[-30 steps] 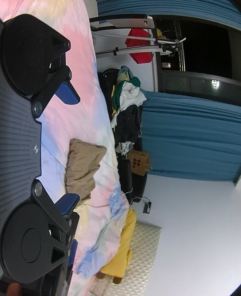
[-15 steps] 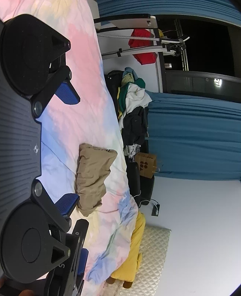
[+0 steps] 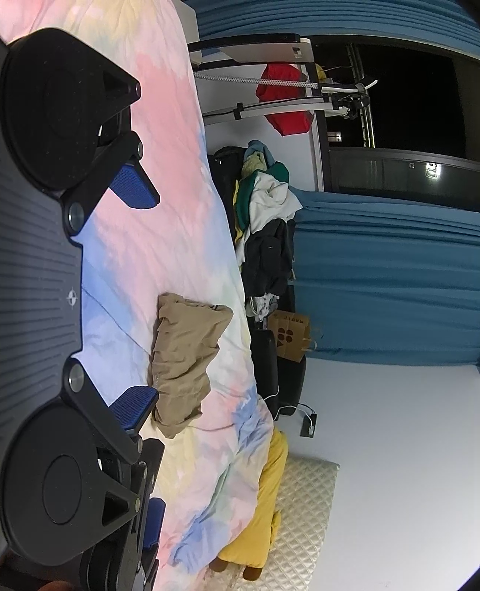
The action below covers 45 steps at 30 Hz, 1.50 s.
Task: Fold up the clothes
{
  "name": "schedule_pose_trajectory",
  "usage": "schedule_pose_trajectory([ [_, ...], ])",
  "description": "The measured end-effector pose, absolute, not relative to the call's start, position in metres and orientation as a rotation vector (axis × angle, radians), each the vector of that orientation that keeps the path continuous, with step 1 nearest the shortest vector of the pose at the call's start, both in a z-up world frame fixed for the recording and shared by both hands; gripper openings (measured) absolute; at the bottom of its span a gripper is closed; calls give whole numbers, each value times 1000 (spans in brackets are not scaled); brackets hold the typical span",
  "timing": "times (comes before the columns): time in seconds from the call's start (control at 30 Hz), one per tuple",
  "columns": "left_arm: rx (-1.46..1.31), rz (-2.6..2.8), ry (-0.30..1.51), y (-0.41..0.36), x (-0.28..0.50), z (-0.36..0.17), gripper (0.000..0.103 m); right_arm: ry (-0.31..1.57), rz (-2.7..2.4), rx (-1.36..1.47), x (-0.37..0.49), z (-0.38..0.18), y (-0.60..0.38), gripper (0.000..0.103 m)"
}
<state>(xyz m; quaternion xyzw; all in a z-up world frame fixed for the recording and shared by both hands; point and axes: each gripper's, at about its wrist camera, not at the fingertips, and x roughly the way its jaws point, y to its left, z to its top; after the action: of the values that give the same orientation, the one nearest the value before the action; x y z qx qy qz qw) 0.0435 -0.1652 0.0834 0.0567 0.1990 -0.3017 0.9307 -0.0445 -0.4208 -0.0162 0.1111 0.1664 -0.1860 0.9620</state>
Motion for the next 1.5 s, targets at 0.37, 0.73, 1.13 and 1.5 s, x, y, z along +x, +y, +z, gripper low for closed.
schedule_pose_trajectory([
  [0.37,124,-620,406,-165,43,82,103,353,-380,237,-42,-18,-424,78],
  [0.73,118,-620,411,-163,44,81,103,362,-384,231,-41,-18,-424,78],
  [1.13,132,-614,421,-166,45,78,103,380,-425,185,-38,-17,-419,78],
  [1.5,141,-609,433,-168,45,75,103,392,-444,181,-35,-18,-421,86],
])
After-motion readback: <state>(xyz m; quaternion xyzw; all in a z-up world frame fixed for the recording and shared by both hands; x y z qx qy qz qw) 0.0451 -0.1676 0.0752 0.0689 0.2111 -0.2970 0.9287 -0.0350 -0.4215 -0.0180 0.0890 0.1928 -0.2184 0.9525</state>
